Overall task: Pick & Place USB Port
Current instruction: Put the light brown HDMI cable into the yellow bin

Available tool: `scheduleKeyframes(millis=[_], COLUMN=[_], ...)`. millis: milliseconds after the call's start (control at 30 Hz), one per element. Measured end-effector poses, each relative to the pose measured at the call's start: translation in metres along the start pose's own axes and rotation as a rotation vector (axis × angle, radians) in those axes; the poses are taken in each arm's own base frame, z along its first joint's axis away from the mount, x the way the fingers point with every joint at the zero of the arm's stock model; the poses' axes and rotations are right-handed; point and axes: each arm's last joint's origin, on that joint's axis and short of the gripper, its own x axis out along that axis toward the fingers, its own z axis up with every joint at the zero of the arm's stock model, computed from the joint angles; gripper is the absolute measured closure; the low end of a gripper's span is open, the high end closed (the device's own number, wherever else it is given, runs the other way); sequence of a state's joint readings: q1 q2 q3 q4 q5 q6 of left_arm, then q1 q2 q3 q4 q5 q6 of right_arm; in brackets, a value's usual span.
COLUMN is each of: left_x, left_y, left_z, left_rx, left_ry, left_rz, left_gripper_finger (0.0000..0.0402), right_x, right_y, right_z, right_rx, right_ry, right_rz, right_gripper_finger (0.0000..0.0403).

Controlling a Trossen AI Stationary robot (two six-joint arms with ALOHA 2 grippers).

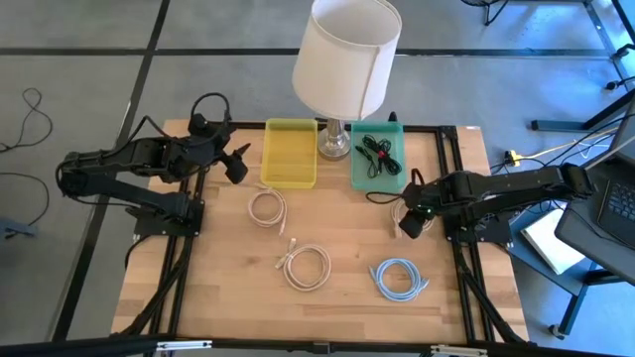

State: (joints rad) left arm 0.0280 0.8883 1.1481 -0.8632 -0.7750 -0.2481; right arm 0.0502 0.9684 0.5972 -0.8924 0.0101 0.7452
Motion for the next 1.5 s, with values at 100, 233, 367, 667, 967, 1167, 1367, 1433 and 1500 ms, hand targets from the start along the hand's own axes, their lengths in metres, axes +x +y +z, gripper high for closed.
scheduleKeyframes(millis=[100, 233, 367, 667, 967, 1167, 1367, 1433, 1500], left_x=[0.000, 0.000, 0.000, 0.000, 0.000, 0.000, 0.000, 0.000, 0.000], left_y=[0.001, 0.001, 0.001, 0.001, 0.001, 0.001, 0.001, 0.001, 0.001], left_z=[0.000, 0.000, 0.000, 0.000, 0.000, 0.000, 0.000, 0.000, 0.000], left_rx=[0.000, 0.000, 0.000, 0.011, 0.063, 0.063, 0.069, 0.076, 0.076], left_ry=[-0.006, -0.009, -0.009, -0.010, -0.010, -0.009, -0.009, -0.009, -0.008], left_rz=[0.024, 0.038, 0.038, 0.042, 0.045, 0.044, 0.043, 0.044, 0.043], left_gripper_finger=[0.0145, 0.0145, 0.0145, 0.0145, 0.0145, 0.0145, 0.0145, 0.0145, 0.0145], right_x=[0.004, 0.011, 0.019, 0.031, 0.035, 0.036, 0.042, 0.047, 0.054], right_y=[0.001, 0.002, 0.006, 0.007, 0.002, 0.008, 0.008, 0.008, 0.009], right_z=[0.001, 0.000, 0.004, 0.022, 0.019, 0.027, 0.028, 0.029, 0.029], right_rx=[-0.057, -0.056, -0.019, 0.258, 0.313, 0.368, 0.398, 0.397, 0.397], right_ry=[0.020, 0.089, 0.098, 0.021, 0.107, 0.031, 0.016, 0.032, 0.052], right_rz=[-0.011, -0.027, -0.035, -0.035, -0.069, -0.002, -0.050, -0.070, -0.093], right_gripper_finger=[0.0275, 0.0275, 0.0268, 0.0208, 0.0173, 0.0178, 0.0179, 0.0179, 0.0179])
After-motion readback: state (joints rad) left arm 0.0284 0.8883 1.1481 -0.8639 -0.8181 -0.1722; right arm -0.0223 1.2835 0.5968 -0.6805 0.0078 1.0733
